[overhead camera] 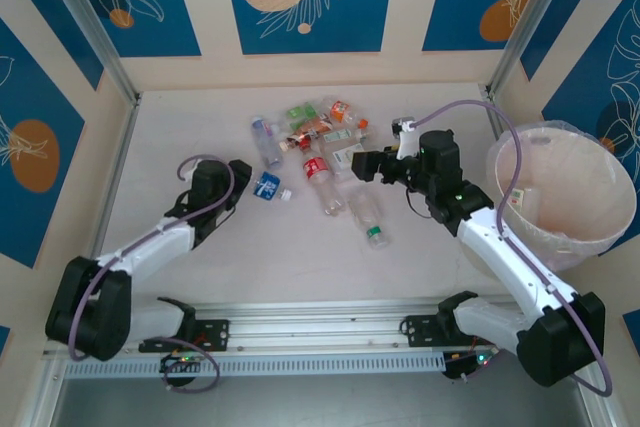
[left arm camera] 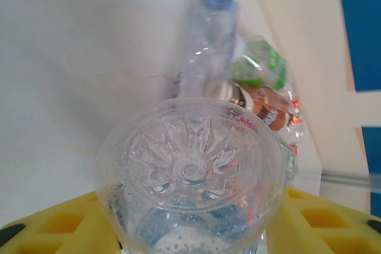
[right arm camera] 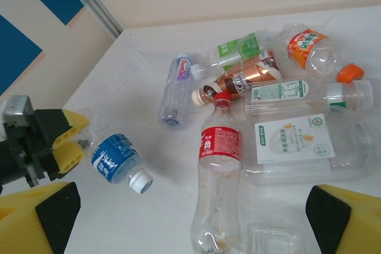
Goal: Put the plastic bottles in the bin
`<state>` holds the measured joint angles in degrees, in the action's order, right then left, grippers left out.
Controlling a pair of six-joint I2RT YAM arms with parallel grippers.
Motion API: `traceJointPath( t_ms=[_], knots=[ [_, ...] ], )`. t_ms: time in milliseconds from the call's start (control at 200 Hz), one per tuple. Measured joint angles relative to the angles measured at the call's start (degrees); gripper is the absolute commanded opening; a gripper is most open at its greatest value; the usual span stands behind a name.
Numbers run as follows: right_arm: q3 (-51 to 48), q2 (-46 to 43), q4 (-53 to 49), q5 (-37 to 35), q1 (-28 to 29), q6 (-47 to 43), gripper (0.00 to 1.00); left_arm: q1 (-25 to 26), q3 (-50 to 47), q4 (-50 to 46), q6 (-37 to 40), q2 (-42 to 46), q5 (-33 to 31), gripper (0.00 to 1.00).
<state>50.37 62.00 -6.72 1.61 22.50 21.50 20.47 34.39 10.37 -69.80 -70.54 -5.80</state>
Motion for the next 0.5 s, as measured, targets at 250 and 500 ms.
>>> traceJointPath(
  t_ms=[250, 500],
  knots=[
    [-0.39, 5.42, 4.17, 8.0, 0.63, 1.03, 1.0, 0.11, 3.93, -2.38, 16.96, 2.62, 9.38, 0.54],
    [0.61, 9.75, 4.94, 15.39, 1.36, 0.55, 1.0, 0.7, 8.04, 0.26, 25.53, 1.75, 21.29, 0.54]
  ],
)
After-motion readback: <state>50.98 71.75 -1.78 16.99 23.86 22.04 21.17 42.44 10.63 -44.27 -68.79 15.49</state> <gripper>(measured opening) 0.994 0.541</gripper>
